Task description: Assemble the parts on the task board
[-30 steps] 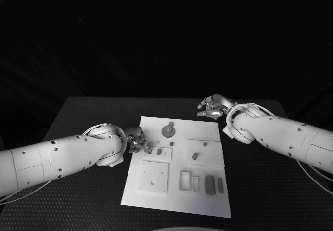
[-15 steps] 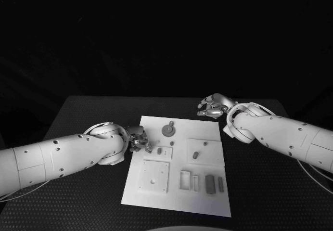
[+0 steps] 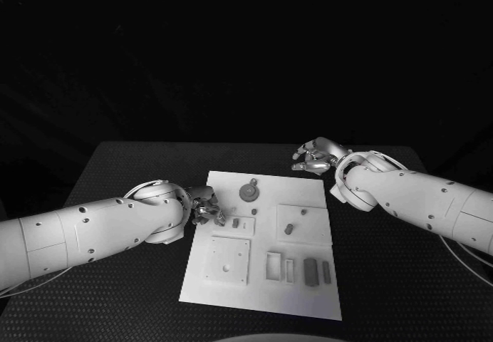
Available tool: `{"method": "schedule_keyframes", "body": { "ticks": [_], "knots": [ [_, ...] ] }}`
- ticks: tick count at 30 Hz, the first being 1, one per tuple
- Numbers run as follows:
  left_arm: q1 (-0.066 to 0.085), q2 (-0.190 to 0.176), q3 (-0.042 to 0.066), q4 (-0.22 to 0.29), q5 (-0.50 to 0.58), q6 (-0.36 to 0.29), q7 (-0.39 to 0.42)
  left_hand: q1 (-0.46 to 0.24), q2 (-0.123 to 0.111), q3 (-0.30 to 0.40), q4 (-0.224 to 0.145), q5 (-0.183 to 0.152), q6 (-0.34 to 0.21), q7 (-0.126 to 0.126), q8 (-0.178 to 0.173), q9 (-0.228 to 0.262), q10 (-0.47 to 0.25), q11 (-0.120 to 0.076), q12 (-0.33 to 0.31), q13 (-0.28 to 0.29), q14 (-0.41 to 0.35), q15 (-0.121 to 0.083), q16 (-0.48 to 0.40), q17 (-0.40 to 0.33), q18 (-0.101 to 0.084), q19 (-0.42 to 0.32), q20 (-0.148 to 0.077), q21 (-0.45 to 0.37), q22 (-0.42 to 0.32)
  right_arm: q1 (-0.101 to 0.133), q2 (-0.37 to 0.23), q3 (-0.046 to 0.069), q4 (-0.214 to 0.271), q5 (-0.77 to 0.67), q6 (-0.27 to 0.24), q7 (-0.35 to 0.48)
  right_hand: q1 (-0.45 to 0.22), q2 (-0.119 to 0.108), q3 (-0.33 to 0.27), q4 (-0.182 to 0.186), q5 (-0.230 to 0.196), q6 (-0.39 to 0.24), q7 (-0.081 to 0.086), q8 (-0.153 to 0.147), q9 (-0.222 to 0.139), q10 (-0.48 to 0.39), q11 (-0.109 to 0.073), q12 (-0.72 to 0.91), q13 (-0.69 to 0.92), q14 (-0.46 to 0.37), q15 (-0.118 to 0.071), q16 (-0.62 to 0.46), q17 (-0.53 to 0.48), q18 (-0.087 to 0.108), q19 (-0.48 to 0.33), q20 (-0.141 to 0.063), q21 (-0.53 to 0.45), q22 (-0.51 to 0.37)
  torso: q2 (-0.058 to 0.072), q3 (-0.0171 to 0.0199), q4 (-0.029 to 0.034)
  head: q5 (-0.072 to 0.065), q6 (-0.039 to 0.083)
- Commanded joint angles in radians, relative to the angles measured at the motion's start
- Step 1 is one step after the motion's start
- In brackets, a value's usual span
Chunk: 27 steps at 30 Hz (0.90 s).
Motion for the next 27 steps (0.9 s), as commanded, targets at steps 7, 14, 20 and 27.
{"method": "schedule_keyframes", "body": {
  "ticks": [7,14,20,27],
  "knots": [
    [-0.003,0.001,-0.003,0.002,-0.010,0.038,-0.009,0.005,0.022,0.005,-0.004,0.011,0.157,-0.093,0.007,0.157,-0.008,-0.016,0.007,0.002,0.004,0.002,0.006,0.002,0.004,0.002,-0.088,0.008,0.019,0.000,-0.001,0.000,0.003,-0.002,0.009,0.006,-0.009,0.002,-0.001,-0.005,0.006,0.022,0.015,0.003,-0.001,-0.113,0.016,0.004,-0.002,-0.008,-0.001,0.004,-0.002,0.045,0.002,-0.007,-0.004,0.018,0.000,-0.0005,0.0008,0.000,-0.001],
    [-0.003,0.001,-0.002,-0.002,-0.011,0.030,-0.012,0.004,0.026,0.007,-0.004,0.010,0.157,-0.093,0.007,0.162,-0.008,-0.017,0.009,0.002,0.005,0.002,0.007,0.003,0.004,0.003,-0.087,0.009,0.020,0.000,-0.001,0.000,0.003,-0.002,0.009,0.006,-0.008,0.002,-0.001,-0.006,0.007,0.022,0.015,0.003,-0.001,-0.113,0.016,0.004,-0.002,-0.008,-0.001,0.004,-0.002,0.045,0.002,-0.007,-0.004,0.018,0.000,-0.0002,0.0003,0.001,-0.001],
    [-0.003,0.002,-0.002,-0.002,-0.011,0.024,-0.014,0.002,0.030,0.008,-0.005,0.008,0.156,-0.094,0.007,0.165,-0.009,-0.017,0.010,0.002,0.005,0.002,0.008,0.003,0.004,0.003,-0.087,0.011,0.020,0.000,-0.001,0.000,0.003,-0.002,0.009,0.006,-0.008,0.002,-0.001,-0.006,0.007,0.022,0.015,0.004,-0.001,-0.113,0.016,0.004,-0.002,-0.008,-0.001,0.004,-0.002,0.045,0.002,-0.007,-0.004,0.018,0.000,-0.0003,0.0000,0.003,0.000],
    [-0.003,0.005,-0.002,-0.005,-0.007,0.023,-0.014,0.002,0.031,0.010,-0.006,0.004,0.155,-0.094,0.007,0.169,-0.010,-0.018,0.011,0.002,0.005,0.002,0.009,0.003,0.005,0.003,-0.087,0.012,0.020,0.000,-0.001,0.000,0.003,-0.003,0.009,0.006,-0.008,0.002,-0.001,-0.006,0.007,0.022,0.015,0.004,-0.001,-0.113,0.016,0.005,-0.002,-0.008,-0.001,0.004,-0.002,0.045,0.002,-0.007,-0.004,0.018,0.000,-0.0003,0.0001,0.002,0.002]
  ]
}}
